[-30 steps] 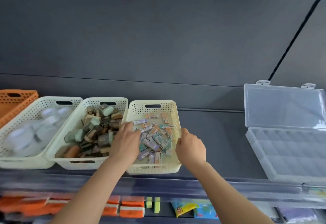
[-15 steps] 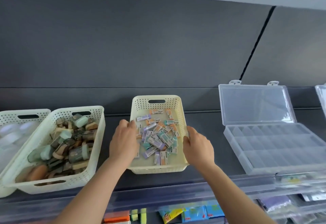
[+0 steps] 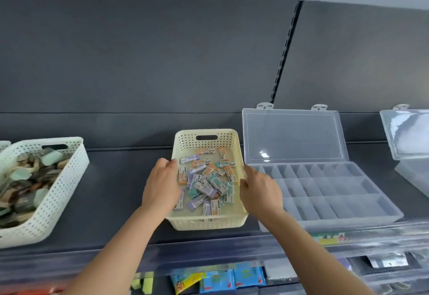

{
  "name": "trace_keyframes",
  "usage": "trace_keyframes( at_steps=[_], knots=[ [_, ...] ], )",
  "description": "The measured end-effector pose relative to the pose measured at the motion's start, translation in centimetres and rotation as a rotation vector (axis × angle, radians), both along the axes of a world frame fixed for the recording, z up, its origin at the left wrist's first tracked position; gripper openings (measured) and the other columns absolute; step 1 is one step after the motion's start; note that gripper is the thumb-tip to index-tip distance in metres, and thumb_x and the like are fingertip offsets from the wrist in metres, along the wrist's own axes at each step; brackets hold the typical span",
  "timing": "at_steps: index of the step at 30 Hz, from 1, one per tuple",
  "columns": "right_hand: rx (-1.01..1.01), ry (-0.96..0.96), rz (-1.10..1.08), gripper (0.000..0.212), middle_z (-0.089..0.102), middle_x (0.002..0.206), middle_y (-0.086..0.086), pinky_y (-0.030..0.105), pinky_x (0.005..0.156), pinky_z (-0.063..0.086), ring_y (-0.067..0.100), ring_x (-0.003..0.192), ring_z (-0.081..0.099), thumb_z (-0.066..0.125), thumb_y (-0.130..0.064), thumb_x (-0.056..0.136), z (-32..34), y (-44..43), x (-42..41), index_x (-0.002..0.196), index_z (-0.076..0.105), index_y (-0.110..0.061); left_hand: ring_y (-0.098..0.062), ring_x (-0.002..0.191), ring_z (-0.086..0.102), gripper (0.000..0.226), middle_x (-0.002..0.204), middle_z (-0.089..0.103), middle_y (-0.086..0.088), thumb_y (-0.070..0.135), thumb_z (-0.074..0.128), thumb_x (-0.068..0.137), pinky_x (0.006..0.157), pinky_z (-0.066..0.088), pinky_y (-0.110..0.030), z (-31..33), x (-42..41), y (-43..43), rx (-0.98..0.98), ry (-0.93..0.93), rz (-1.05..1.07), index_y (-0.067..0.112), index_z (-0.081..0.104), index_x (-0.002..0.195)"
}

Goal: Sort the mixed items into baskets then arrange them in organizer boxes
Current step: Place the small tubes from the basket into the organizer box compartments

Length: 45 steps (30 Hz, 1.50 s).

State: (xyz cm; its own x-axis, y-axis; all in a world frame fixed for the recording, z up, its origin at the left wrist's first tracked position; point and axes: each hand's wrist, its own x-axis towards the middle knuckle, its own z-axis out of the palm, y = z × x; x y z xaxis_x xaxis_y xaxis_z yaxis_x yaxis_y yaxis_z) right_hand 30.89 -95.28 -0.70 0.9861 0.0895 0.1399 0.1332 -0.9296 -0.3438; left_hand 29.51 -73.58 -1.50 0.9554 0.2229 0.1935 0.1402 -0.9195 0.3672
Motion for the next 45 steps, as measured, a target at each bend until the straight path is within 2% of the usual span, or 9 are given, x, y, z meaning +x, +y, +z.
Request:
trace_keyframes(
  at_steps=[5, 10, 18, 21, 24, 28, 32, 39, 45],
  knots=[
    [0.038, 0.06, 0.09, 0.026, 0.062, 0.09, -0.006, 0.02, 0.044, 0.041, 0.009, 0.061, 0.056, 0.036, -0.023, 0.096, -0.6, -3.0, 0.5, 0.118, 0.05, -0.021, -0.018, 0.092, 0.054, 0.043, 0.12, 0.047, -0.004, -0.005, 0.047, 0.088, 0.07, 0.05, -0.029, -0.1, -0.5, -2.9, 0.034, 0.033, 0.061, 0.007, 0.05, 0.13],
    [0.063, 0.101, 0.157, 0.026, 0.067, 0.097, -0.003, 0.032, 0.058, 0.058, 0.015, 0.072, 0.064, 0.036, -0.024, 0.097, -1.2, -3.7, 1.2, 0.119, 0.049, -0.02, -0.017, 0.087, 0.054, 0.043, 0.118, 0.047, -0.004, -0.005, 0.046, 0.089, 0.067, 0.051, -0.03, -0.2, -0.3, -3.4, 0.077, 0.046, 0.091, 0.007, 0.05, 0.13],
    [0.044, 0.085, 0.19, 0.024, 0.066, 0.098, -0.004, 0.031, 0.062, 0.058, 0.015, 0.074, 0.064, 0.041, -0.03, 0.096, -1.6, -3.2, 2.2, 0.118, 0.046, -0.021, -0.015, 0.083, 0.053, 0.054, 0.117, 0.047, -0.002, -0.003, 0.047, 0.088, 0.061, 0.05, -0.028, -1.1, 0.6, -2.7, 0.091, 0.069, 0.134, 0.012, 0.043, 0.139],
    [-0.111, -0.131, 0.252, 0.032, 0.06, 0.11, -0.002, 0.03, 0.08, 0.052, 0.017, 0.095, 0.055, 0.047, -0.034, 0.094, -1.1, -2.9, 3.0, 0.124, 0.047, -0.021, -0.02, 0.106, 0.046, 0.053, 0.123, 0.047, -0.003, 0.003, 0.056, 0.084, 0.083, 0.047, -0.031, -0.8, 0.8, -3.0, 0.289, 0.028, 0.111, 0.017, 0.05, 0.134],
    [-0.172, -0.254, 0.41, 0.029, 0.061, 0.107, -0.003, 0.03, 0.084, 0.043, 0.018, 0.099, 0.049, 0.05, -0.035, 0.093, -0.3, -1.2, 3.9, 0.116, 0.061, -0.021, -0.02, 0.118, 0.04, 0.047, 0.13, 0.049, 0.001, 0.01, 0.064, 0.081, 0.097, 0.036, -0.036, -0.3, 1.3, -4.1, 0.376, -0.049, -0.07, 0.024, 0.06, 0.126],
    [-0.267, -0.044, 0.569, 0.024, 0.064, 0.103, 0.005, 0.036, 0.089, 0.046, 0.025, 0.104, 0.052, 0.056, -0.031, 0.09, -0.5, 1.4, 4.5, 0.109, 0.061, -0.016, -0.01, 0.105, 0.049, 0.022, 0.108, 0.056, 0.013, 0.033, 0.062, 0.088, 0.089, 0.041, -0.027, -0.6, 1.8, -5.0, 0.149, 0.131, -0.4, 0.031, 0.067, 0.109],
    [-0.307, 0.155, 0.568, 0.031, 0.061, 0.108, 0.011, 0.038, 0.087, 0.049, 0.029, 0.103, 0.057, 0.059, -0.021, 0.087, -0.5, 2.5, 5.4, 0.116, 0.052, -0.012, -0.012, 0.093, 0.051, 0.023, 0.1, 0.051, 0.008, 0.04, 0.061, 0.088, 0.073, 0.043, -0.028, -1.4, 2.0, -4.1, 0.189, 0.198, -0.399, 0.024, 0.067, 0.104],
    [-0.122, 0.167, 0.532, 0.026, 0.059, 0.108, 0.007, 0.036, 0.083, 0.052, 0.026, 0.097, 0.059, 0.056, -0.013, 0.086, -0.6, 3.4, 5.7, 0.112, 0.059, -0.016, -0.01, 0.086, 0.05, 0.014, 0.093, 0.049, 0.011, 0.028, 0.065, 0.086, 0.066, 0.036, -0.022, -1.4, 2.7, -2.5, 0.151, 0.189, -0.377, 0.022, 0.059, 0.097],
    [0.259, -0.125, 0.364, 0.012, 0.057, 0.087, -0.003, 0.027, 0.064, 0.042, 0.016, 0.074, 0.052, 0.055, -0.017, 0.089, 1.7, 1.3, 6.9, 0.099, 0.061, -0.014, -0.004, 0.086, 0.054, 0.025, 0.106, 0.04, 0.018, 0.028, 0.054, 0.095, 0.065, 0.041, -0.018, 0.2, 3.9, -3.3, -0.13, 0.166, -0.3, 0.034, 0.06, 0.118]
  ],
)
